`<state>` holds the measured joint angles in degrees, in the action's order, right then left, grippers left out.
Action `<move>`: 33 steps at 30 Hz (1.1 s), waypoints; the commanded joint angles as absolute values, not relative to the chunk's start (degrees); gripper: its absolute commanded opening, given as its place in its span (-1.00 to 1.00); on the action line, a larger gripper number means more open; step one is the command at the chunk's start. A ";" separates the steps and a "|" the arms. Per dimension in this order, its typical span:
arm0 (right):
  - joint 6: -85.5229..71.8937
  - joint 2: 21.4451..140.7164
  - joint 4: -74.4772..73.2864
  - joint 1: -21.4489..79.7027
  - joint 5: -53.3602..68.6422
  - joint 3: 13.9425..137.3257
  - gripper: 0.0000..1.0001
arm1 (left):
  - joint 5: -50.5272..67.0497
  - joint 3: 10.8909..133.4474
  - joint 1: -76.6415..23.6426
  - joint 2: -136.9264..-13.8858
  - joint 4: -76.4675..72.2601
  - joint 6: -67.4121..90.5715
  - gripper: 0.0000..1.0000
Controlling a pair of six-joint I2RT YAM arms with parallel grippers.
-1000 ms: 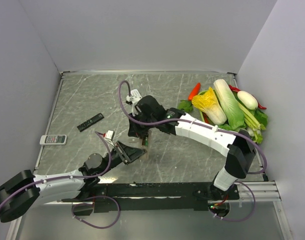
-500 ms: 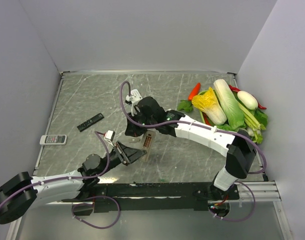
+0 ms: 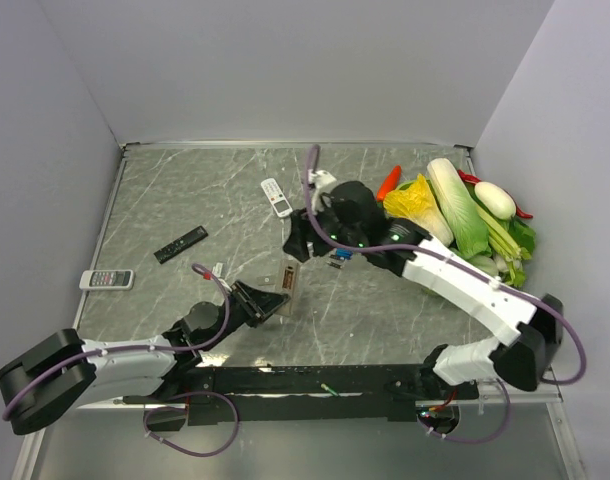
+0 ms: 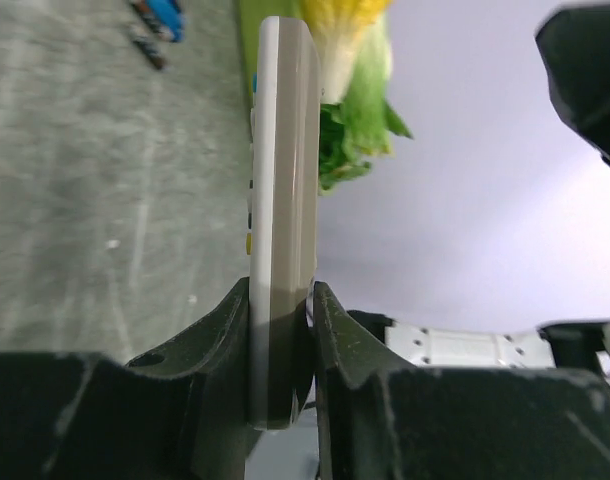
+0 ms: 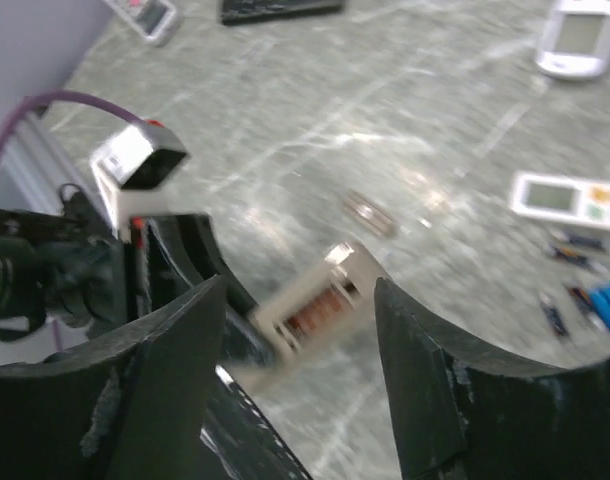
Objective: Load the batteries into the remote control
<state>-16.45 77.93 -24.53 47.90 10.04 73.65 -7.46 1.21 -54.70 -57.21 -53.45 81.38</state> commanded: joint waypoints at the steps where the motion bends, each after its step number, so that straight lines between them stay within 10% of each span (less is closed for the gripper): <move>1: -15.11 71.81 -28.47 45.71 6.77 67.69 0.41 | -9.84 -0.70 -53.88 -58.01 -50.71 78.67 -0.97; 21: -44.03 75.32 3.42 44.12 17.93 43.86 0.52 | -3.96 -1.49 -53.88 -67.94 -70.92 76.03 -0.97; 33: -41.32 77.61 6.24 44.03 20.39 43.77 -0.54 | -5.18 -2.28 -53.88 -59.33 -63.91 71.73 -0.97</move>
